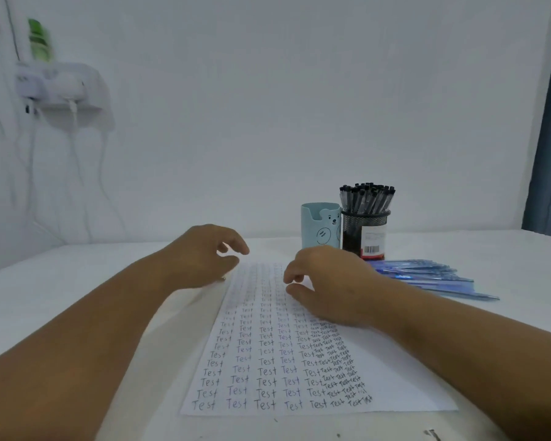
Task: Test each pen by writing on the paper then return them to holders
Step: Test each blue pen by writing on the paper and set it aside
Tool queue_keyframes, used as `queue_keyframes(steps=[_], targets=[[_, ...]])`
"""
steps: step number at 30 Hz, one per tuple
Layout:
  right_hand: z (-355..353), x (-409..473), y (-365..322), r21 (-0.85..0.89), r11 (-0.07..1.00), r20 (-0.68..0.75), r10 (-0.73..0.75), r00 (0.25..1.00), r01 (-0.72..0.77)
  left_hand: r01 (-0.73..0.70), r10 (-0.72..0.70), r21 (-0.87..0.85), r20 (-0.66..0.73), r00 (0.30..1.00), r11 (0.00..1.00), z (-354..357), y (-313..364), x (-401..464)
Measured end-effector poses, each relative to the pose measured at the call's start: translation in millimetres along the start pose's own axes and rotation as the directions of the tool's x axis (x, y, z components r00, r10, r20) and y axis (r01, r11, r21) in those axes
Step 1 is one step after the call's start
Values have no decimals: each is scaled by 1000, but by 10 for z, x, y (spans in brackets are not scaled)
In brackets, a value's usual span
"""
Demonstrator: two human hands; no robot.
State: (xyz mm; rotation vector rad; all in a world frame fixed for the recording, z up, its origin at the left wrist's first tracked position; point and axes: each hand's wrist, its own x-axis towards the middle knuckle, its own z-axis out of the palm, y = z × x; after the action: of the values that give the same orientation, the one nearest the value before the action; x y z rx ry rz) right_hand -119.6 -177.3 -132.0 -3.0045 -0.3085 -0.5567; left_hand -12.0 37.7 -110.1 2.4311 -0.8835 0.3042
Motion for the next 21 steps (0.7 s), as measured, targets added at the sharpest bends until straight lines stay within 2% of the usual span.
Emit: queue_keyframes(steps=[2, 7, 9, 13, 17, 21], targets=[[18, -8, 20, 7, 1000, 9, -11, 1000, 11, 46, -47, 82, 10, 999, 996, -148, -182, 16], [84, 29, 84, 53, 998, 33, -23, 999, 22, 154, -210, 315, 152, 966, 937, -382, -503, -35], [102, 41, 105, 77, 996, 25, -37, 999, 35, 166, -218, 315, 139, 966, 934, -385, -536, -43], [117, 40, 129, 91, 994, 16, -55, 998, 53, 203, -214, 266, 13, 977, 942, -316, -594, -31], [121, 47, 130, 103, 993, 17, -60, 998, 58, 239, -272, 309, 67, 960, 921, -264, -669, -44], [132, 46, 140, 123, 991, 1, -62, 998, 62, 235, -272, 302, 83, 959, 924, -231, -720, -34]])
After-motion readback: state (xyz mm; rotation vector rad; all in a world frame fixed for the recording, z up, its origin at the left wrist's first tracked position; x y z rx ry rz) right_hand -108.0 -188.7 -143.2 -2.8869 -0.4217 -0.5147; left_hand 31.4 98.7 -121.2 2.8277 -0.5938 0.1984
